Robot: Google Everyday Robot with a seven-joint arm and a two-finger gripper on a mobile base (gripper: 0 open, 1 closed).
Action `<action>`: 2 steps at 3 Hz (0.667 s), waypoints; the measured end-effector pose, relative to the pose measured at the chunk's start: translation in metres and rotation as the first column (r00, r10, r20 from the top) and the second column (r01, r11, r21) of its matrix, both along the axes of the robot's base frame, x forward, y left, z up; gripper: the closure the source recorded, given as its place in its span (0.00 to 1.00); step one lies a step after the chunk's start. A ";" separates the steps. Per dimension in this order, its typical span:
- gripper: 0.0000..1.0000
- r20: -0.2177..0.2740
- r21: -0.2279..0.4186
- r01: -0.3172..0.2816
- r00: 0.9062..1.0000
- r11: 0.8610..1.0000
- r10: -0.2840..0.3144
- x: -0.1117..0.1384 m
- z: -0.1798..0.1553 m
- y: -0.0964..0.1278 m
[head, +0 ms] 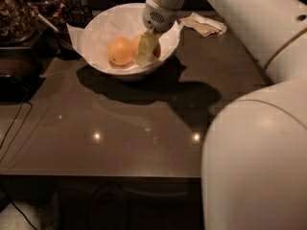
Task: Pick orange from white bowl
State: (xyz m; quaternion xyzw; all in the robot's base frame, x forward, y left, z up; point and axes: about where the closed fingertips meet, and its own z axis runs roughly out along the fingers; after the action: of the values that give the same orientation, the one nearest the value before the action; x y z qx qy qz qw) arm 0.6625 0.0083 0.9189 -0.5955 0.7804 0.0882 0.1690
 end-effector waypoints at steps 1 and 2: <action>1.00 0.078 0.049 -0.089 0.993 0.995 0.085 -0.038 0.032 0.002; 1.00 0.084 0.048 -0.105 0.991 0.993 0.101 -0.042 0.035 0.006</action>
Offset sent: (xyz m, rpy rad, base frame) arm -0.0348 0.0084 0.0305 0.0498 -0.0714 0.1033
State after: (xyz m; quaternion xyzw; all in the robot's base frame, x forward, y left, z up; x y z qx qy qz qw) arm 0.6207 0.0145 0.9534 -0.6334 0.7385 0.0929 0.2117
